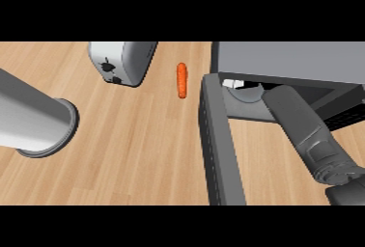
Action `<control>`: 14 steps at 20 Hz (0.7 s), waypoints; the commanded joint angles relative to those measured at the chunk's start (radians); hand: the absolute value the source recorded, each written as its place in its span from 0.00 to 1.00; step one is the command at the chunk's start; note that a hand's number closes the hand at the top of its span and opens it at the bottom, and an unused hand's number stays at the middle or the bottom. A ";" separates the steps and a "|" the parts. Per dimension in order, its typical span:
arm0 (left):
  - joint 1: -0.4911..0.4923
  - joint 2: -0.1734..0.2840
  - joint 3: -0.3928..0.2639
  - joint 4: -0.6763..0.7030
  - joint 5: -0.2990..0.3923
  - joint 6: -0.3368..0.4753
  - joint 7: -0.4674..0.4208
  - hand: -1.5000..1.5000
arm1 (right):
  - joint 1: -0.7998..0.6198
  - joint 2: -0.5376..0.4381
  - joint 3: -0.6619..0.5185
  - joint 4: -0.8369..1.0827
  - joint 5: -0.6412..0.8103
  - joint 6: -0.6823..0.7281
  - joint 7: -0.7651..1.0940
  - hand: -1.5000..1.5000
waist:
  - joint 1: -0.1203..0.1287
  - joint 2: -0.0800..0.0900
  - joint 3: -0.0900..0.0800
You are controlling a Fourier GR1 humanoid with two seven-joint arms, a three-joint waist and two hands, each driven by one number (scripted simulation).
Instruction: Pick up the milk, place it into the microwave and close the microwave
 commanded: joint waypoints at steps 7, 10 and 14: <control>-0.034 0.019 -0.002 0.025 -0.027 -0.005 -0.005 0.00 | -0.008 -0.092 0.032 0.150 0.068 -0.288 0.211 0.00 | 0.039 0.018 -0.012; -0.046 0.005 -0.020 0.028 -0.074 0.002 -0.009 0.00 | -0.037 -0.071 0.061 0.145 0.094 -0.263 0.187 0.00 | 0.046 0.018 -0.007; -0.079 0.036 -0.012 0.068 -0.081 0.003 -0.006 0.00 | -0.060 -0.062 0.051 0.087 0.082 -0.140 0.100 0.00 | 0.036 0.015 -0.005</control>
